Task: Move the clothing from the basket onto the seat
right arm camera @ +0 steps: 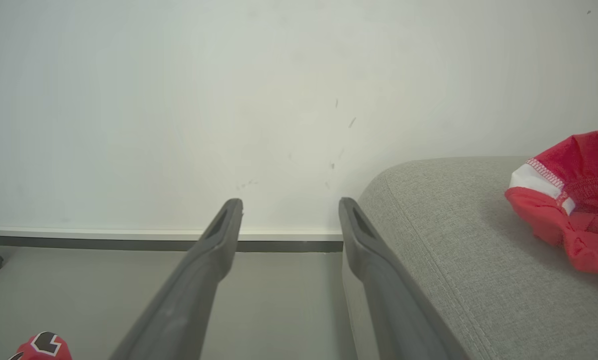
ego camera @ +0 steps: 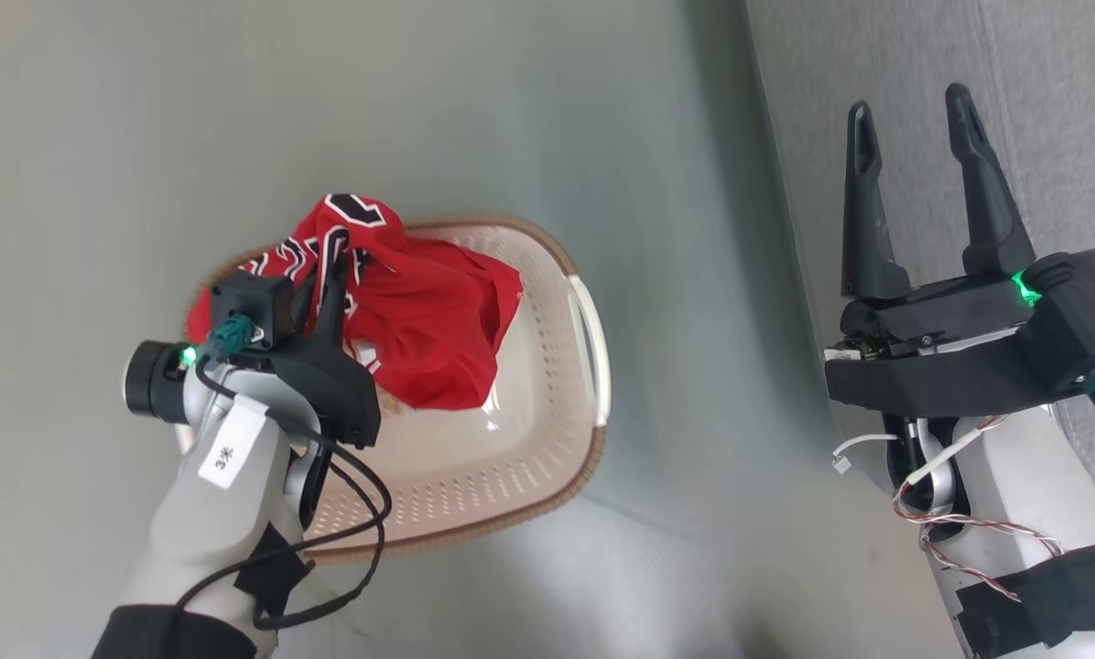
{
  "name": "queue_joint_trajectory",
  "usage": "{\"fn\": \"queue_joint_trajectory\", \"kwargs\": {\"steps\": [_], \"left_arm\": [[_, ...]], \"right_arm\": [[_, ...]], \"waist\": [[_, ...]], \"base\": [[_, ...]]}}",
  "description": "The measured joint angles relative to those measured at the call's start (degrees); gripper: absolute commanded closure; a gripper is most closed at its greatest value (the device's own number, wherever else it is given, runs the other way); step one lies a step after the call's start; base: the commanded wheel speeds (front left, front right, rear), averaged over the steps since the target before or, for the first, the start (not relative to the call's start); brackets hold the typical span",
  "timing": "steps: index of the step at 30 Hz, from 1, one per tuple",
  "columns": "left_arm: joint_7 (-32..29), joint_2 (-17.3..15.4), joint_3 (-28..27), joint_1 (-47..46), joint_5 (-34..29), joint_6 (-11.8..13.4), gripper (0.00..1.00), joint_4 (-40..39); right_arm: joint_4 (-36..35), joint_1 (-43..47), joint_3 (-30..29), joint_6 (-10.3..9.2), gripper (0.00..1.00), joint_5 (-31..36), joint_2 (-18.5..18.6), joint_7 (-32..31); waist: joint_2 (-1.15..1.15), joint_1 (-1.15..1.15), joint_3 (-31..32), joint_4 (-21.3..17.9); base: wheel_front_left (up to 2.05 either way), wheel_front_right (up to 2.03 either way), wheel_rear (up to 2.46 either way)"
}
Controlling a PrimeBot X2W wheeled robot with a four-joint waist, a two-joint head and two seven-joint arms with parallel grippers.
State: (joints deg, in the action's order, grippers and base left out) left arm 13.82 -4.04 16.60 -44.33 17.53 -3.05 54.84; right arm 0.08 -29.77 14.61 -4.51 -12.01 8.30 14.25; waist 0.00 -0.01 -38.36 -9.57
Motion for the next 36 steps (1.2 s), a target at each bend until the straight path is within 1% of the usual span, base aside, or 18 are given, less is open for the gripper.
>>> {"fn": "queue_joint_trajectory", "kwargs": {"steps": [5,6,11,17,19,26,36], "left_arm": [[0.5,0.3,-0.9,1.8,0.6,-0.1,1.00,-1.6],[0.5,0.3,-0.9,1.8,0.6,-0.1,1.00,-1.6],[0.5,0.3,-1.6,4.5,0.8,0.0,1.00,-3.1],[0.5,0.2,-1.6,7.9,0.9,-0.1,1.00,-6.0],[0.5,0.2,-1.7,9.2,0.9,-0.5,1.00,-7.4],[0.5,0.3,-2.9,13.6,1.4,-0.5,1.00,-13.5],[0.5,0.5,-3.1,19.0,1.8,-0.5,1.00,-24.3]], "right_arm": [[2.3,0.5,0.0,0.77,0.00,-0.2,0.2,0.0],[2.3,0.5,0.0,0.77,0.00,-0.2,0.2,0.0],[5.4,1.4,1.1,2.03,0.00,-0.4,0.2,0.0],[8.3,3.2,1.6,2.59,0.00,-1.3,0.3,0.0],[9.4,4.1,1.8,2.88,0.00,-1.6,0.3,0.0],[11.2,7.4,2.5,3.50,0.00,-2.2,0.3,-0.1],[12.5,12.2,3.3,3.85,0.00,-2.9,0.3,-0.6]], "waist": [[0.00,0.00,4.2,1.8],[0.00,0.00,4.2,1.8],[0.00,0.00,8.5,3.4],[0.00,-0.01,13.8,4.6],[0.00,-0.01,15.6,4.9],[-0.01,-0.01,21.5,5.9],[0.00,0.00,28.8,6.8]], "base": [[0.00,0.00,0.00],[0.00,0.00,0.00],[0.00,0.00,0.00],[0.00,0.00,0.00],[0.00,0.00,0.00],[0.00,0.00,0.00],[0.00,0.00,0.00]]}}
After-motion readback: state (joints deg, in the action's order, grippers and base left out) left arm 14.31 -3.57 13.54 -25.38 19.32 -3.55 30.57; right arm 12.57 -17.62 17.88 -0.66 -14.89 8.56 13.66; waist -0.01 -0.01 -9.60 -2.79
